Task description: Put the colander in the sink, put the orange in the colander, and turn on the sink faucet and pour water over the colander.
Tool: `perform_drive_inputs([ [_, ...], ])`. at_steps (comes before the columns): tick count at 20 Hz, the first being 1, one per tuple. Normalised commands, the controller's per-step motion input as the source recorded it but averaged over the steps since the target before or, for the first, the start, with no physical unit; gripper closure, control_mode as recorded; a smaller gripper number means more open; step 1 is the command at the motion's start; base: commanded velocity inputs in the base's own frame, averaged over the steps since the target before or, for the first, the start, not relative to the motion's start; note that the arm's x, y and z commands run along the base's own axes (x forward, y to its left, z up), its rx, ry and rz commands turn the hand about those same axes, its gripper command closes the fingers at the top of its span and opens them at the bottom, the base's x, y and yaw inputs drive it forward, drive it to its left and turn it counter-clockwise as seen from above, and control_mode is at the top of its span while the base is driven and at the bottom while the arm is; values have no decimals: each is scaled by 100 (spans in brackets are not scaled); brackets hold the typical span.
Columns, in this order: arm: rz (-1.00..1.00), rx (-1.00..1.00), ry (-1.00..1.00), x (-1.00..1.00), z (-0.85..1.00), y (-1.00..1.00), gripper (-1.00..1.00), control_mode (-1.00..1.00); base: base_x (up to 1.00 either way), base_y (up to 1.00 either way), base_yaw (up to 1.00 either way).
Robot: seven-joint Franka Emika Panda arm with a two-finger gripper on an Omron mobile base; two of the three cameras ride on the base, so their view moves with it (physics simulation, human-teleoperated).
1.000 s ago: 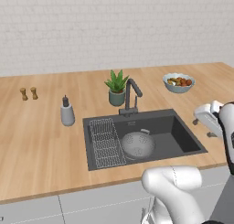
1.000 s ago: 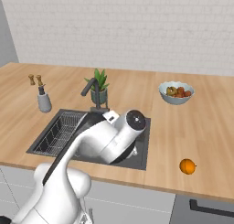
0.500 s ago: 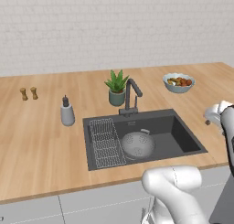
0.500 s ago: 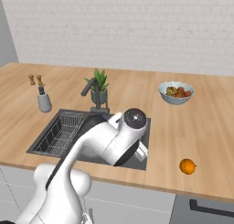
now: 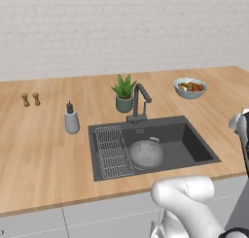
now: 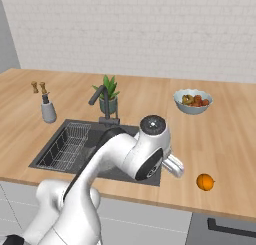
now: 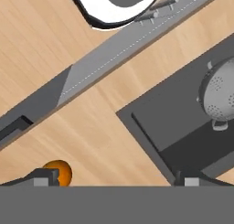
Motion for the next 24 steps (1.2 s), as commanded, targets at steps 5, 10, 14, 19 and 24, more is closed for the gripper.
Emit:
perform_drive_inputs([
  [5, 0, -11, 2, -13, -25, -68, -100, -100, 0, 0, 0],
  [10, 0, -3, 3, -7, -26, -67, -100, -100, 0, 0, 0],
  [14, 0, 0, 7, 0, -24, -48, -100, -100, 0, 0, 0],
  [19, 0, 0, 9, 4, -25, -17, -100, -100, 0, 0, 0],
  [24, 0, 0, 11, 18, -23, 0, -100, -100, 0, 0, 0],
])
